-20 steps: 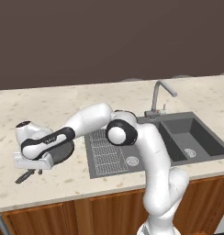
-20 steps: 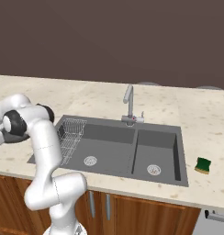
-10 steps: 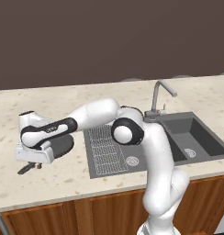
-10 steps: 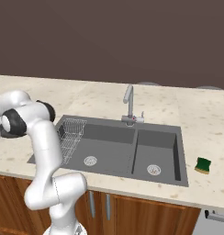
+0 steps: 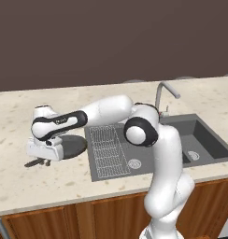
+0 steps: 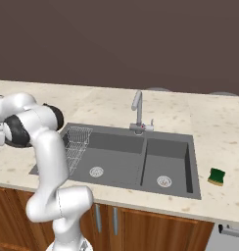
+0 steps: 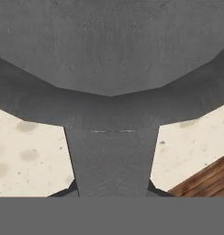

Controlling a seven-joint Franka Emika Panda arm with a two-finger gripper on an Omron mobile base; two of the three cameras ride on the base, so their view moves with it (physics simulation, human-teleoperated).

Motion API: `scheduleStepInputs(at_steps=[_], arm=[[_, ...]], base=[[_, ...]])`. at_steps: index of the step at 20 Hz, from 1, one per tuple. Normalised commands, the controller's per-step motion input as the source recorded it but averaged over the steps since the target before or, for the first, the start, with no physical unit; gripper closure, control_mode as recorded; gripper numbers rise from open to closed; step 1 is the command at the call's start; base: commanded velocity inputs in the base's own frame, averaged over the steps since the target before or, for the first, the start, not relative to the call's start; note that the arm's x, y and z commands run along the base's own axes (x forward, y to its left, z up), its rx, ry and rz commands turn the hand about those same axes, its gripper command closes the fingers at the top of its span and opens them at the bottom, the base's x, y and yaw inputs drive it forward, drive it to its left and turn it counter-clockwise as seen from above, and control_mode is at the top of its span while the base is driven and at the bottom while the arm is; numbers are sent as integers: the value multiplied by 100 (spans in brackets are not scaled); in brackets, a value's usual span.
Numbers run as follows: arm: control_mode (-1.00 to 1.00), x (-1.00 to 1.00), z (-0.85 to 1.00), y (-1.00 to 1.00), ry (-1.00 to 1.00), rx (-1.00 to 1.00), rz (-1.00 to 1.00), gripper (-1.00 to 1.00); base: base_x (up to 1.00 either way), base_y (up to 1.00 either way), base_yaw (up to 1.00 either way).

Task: Pick the pan and sponge and place them into the sink. Then turn on the water.

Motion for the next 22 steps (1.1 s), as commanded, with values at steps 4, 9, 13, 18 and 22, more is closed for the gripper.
scheduleStepInputs(at_steps=[4, 9, 13, 18, 22], arm=[[-100, -12, 12, -48, 2, 1, -7, 100], [-100, -23, 18, -57, -1, 0, -1, 100], [-100, -22, 12, -60, -1, 0, 0, 100], [-100, -22, 9, -58, 0, 3, 1, 100], [-100, -20, 18, -55, -2, 1, 2, 100]], base=[[0, 0, 0], [0, 0, 0], [0, 0, 0], [0, 0, 0], [0, 0, 0]])
